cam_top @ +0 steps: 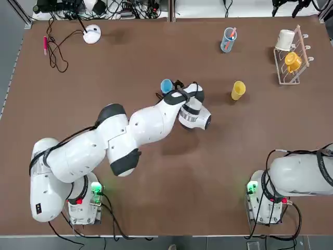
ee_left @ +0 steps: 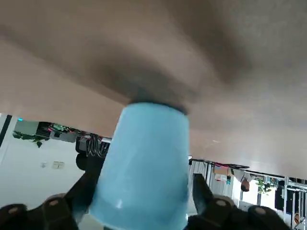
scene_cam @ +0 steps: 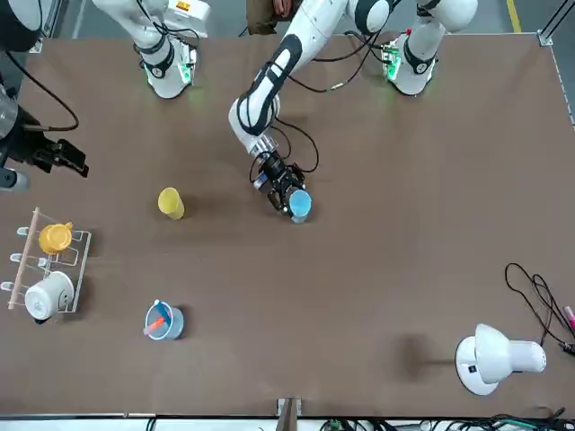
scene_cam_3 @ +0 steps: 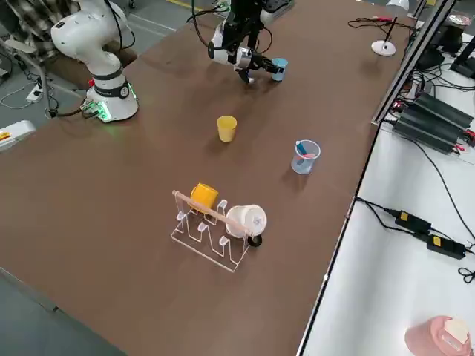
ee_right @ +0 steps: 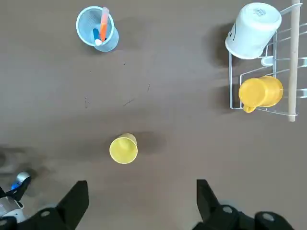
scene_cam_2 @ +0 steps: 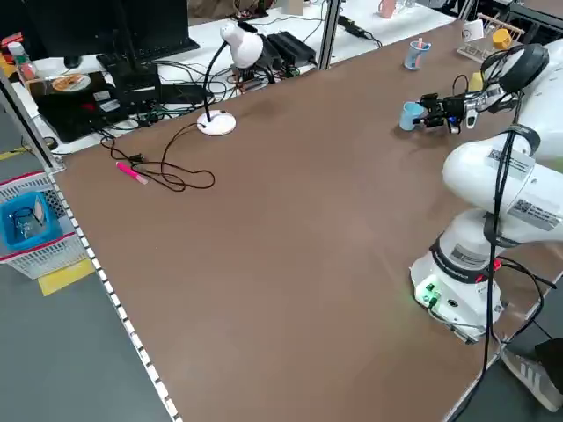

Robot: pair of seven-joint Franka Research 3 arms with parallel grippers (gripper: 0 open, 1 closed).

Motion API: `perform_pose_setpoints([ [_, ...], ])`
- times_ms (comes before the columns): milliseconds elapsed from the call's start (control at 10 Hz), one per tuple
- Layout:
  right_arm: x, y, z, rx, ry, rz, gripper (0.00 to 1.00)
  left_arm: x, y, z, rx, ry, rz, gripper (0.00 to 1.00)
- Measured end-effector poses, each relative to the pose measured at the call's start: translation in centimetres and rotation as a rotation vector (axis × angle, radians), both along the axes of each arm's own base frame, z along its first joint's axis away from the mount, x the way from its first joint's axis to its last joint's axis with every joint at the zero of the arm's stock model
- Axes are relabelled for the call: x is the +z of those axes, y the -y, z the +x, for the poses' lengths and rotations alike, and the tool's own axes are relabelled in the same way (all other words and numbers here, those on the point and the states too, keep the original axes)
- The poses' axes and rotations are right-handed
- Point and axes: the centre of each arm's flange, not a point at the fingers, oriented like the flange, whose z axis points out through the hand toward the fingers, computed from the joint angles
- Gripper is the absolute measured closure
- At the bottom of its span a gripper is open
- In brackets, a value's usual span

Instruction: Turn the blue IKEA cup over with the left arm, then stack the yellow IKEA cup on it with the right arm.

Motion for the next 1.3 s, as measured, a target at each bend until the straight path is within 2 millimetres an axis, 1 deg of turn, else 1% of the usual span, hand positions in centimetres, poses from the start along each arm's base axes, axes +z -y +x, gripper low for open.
perform_pose_setpoints([
  [100,0.0,0.0,0.0,0.000,0.000,0.000,0.00,0.5,0.2,0.2,-0.001,0.006,-0.009,0.02],
  [200,0.0,0.0,0.0,0.000,0.000,0.000,0.00,1.1,0.5,0.3,-0.001,0.011,-0.018,0.02],
  [300,0.0,0.0,0.0,0.000,0.000,0.000,0.00,2.4,0.9,0.5,-0.001,0.019,-0.037,0.01],
  [400,0.0,0.0,0.0,0.000,0.001,0.000,0.00,4.2,1.3,0.7,0.000,0.027,-0.060,0.01],
  [500,0.0,0.0,0.0,0.000,0.003,0.000,0.00,6.1,1.7,1.0,0.003,0.035,-0.084,0.01],
  [600,0.0,0.0,0.1,0.000,0.006,0.000,0.00,8.5,1.9,1.4,0.012,0.046,-0.114,0.01],
  [700,-0.2,0.0,0.1,0.000,0.008,0.000,0.00,11.7,2.0,2.1,0.031,0.061,-0.150,0.01],
  [800,-0.4,-0.1,0.1,0.001,0.005,0.000,0.00,15.6,1.3,3.7,0.070,0.070,-0.203,0.01],
  [900,-0.5,-0.1,0.1,0.002,0.004,0.000,0.00,20.0,-0.2,6.3,0.122,0.080,-0.267,0.01],
  [1000,-0.5,-0.1,0.1,0.002,0.004,0.000,0.00,24.9,-2.8,9.7,0.191,0.086,-0.341,0.01],
  [1100,-0.5,-0.1,0.1,0.003,0.004,0.000,0.00,29.2,-6.0,12.9,0.264,0.076,-0.423,0.01],
  [1200,-0.5,-0.2,0.2,0.003,0.008,0.000,0.00,32.7,-9.4,15.8,0.343,0.062,-0.511,0.01],
  [1300,-0.8,-0.2,0.2,0.003,0.018,0.000,0.00,35.6,-13.1,18.5,0.429,0.048,-0.611,0.01],
])
